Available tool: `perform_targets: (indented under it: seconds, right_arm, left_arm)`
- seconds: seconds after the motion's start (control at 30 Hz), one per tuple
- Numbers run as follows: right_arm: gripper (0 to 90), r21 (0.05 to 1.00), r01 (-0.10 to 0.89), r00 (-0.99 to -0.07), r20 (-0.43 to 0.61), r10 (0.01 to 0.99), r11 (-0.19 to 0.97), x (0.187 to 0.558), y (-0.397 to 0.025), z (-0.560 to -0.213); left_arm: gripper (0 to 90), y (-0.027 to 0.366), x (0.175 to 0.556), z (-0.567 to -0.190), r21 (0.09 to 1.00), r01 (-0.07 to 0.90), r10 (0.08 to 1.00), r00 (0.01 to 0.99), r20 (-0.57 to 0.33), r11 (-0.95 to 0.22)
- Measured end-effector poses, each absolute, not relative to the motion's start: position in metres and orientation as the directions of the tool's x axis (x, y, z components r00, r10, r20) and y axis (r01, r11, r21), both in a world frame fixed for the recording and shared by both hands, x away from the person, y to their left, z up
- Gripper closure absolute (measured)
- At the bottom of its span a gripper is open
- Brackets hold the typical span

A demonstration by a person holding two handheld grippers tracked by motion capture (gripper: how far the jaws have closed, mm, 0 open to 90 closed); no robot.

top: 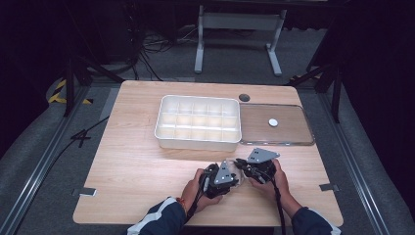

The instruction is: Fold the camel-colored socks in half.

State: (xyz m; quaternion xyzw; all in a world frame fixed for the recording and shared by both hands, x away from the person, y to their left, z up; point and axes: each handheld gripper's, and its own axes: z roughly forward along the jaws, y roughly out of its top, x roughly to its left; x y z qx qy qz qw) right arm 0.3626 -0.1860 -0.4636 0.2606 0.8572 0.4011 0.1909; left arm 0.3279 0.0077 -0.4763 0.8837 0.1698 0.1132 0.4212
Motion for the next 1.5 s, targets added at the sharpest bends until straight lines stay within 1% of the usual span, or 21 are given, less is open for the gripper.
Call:
perform_targets:
  seconds: [0.07, 0.13, 0.17, 0.23, 0.3, 0.33, 0.4, 0.47, 0.53, 0.6, 0.67, 0.73, 0.83, 0.9, 1.07, 1.13, 1.27, 1.37, 1.4, 1.5]
  right_arm:
    - [84.6, 0.794, 0.298, -0.787, -0.111, 0.607, 0.531, 0.363, -0.187, -0.461]
    - [87.8, 0.797, 0.291, -0.761, -0.143, 0.633, 0.529, 0.364, -0.189, -0.459]
    - [87.9, 0.803, 0.296, -0.749, -0.140, 0.647, 0.517, 0.366, -0.191, -0.457]
    - [87.8, 0.832, 0.307, -0.745, -0.092, 0.661, 0.462, 0.369, -0.197, -0.452]
    - [87.4, 0.854, 0.263, -0.787, -0.078, 0.612, 0.448, 0.367, -0.195, -0.447]
    - [87.0, 0.852, 0.255, -0.795, -0.086, 0.601, 0.458, 0.366, -0.193, -0.447]
    - [85.6, 0.848, 0.237, -0.835, -0.071, 0.545, 0.474, 0.365, -0.185, -0.449]
    - [84.6, 0.821, 0.250, -0.862, -0.052, 0.504, 0.514, 0.367, -0.178, -0.456]
    - [84.8, 0.810, 0.261, -0.869, -0.040, 0.493, 0.525, 0.368, -0.176, -0.464]
    - [85.9, 0.809, 0.287, -0.864, -0.013, 0.504, 0.513, 0.372, -0.177, -0.469]
    - [86.7, 0.806, 0.290, -0.859, -0.019, 0.511, 0.517, 0.373, -0.178, -0.470]
    - [88.2, 0.796, 0.298, -0.837, -0.047, 0.544, 0.527, 0.375, -0.178, -0.470]
    - [88.3, 0.800, 0.314, -0.831, -0.029, 0.556, 0.512, 0.377, -0.182, -0.472]
    - [88.3, 0.795, 0.310, -0.824, -0.048, 0.564, 0.521, 0.378, -0.183, -0.472]
    - [88.4, 0.783, 0.341, -0.787, -0.066, 0.614, 0.521, 0.381, -0.194, -0.470]
    - [87.8, 0.794, 0.362, -0.775, -0.035, 0.631, 0.489, 0.383, -0.202, -0.468]
    - [85.1, 0.837, 0.297, -0.803, -0.041, 0.595, 0.459, 0.374, -0.204, -0.456]
    - [82.9, 0.859, 0.250, -0.852, -0.024, 0.523, 0.448, 0.368, -0.198, -0.454]
    - [82.6, 0.853, 0.242, -0.867, -0.024, 0.497, 0.463, 0.367, -0.195, -0.456]
    - [82.9, 0.804, 0.253, -0.875, -0.047, 0.481, 0.538, 0.364, -0.187, -0.467]
  left_arm:
    - [76.7, 0.008, 0.328, -0.476, 0.784, 0.212, 0.399, 0.916, 0.049, -0.583]
    - [76.8, 0.009, 0.328, -0.476, 0.783, 0.217, 0.397, 0.917, 0.042, -0.583]
    - [76.8, 0.009, 0.328, -0.477, 0.786, 0.220, 0.400, 0.916, 0.039, -0.579]
    - [76.8, 0.009, 0.329, -0.477, 0.785, 0.222, 0.400, 0.916, 0.035, -0.578]
    - [76.9, 0.009, 0.329, -0.477, 0.789, 0.218, 0.395, 0.918, 0.034, -0.574]
    - [76.9, 0.009, 0.329, -0.477, 0.788, 0.218, 0.394, 0.919, 0.034, -0.575]
    - [76.9, 0.009, 0.329, -0.477, 0.788, 0.220, 0.396, 0.918, 0.032, -0.574]
    - [77.1, 0.009, 0.329, -0.477, 0.788, 0.225, 0.397, 0.917, 0.026, -0.573]
    - [77.2, 0.010, 0.330, -0.477, 0.784, 0.225, 0.394, 0.919, 0.028, -0.578]
    - [77.4, 0.010, 0.330, -0.477, 0.787, 0.241, 0.401, 0.916, 0.008, -0.567]
    - [77.6, 0.010, 0.330, -0.477, 0.787, 0.242, 0.400, 0.917, 0.007, -0.567]
    - [77.6, 0.010, 0.330, -0.477, 0.786, 0.239, 0.396, 0.918, 0.008, -0.571]
    - [77.6, 0.011, 0.330, -0.477, 0.784, 0.240, 0.394, 0.919, 0.007, -0.573]
    - [77.6, 0.010, 0.330, -0.476, 0.782, 0.238, 0.391, 0.921, 0.008, -0.576]
    - [77.4, 0.010, 0.331, -0.474, 0.771, 0.242, 0.388, 0.922, 0.007, -0.589]
    - [77.4, 0.010, 0.332, -0.474, 0.771, 0.237, 0.381, 0.925, 0.007, -0.591]
    - [77.4, 0.011, 0.333, -0.474, 0.772, 0.233, 0.375, 0.927, 0.008, -0.591]
    - [77.4, 0.011, 0.333, -0.474, 0.771, 0.234, 0.374, 0.928, 0.005, -0.592]
    - [77.4, 0.011, 0.333, -0.474, 0.770, 0.236, 0.376, 0.927, 0.006, -0.593]
    - [77.4, 0.010, 0.333, -0.474, 0.771, 0.236, 0.377, 0.926, 0.005, -0.591]
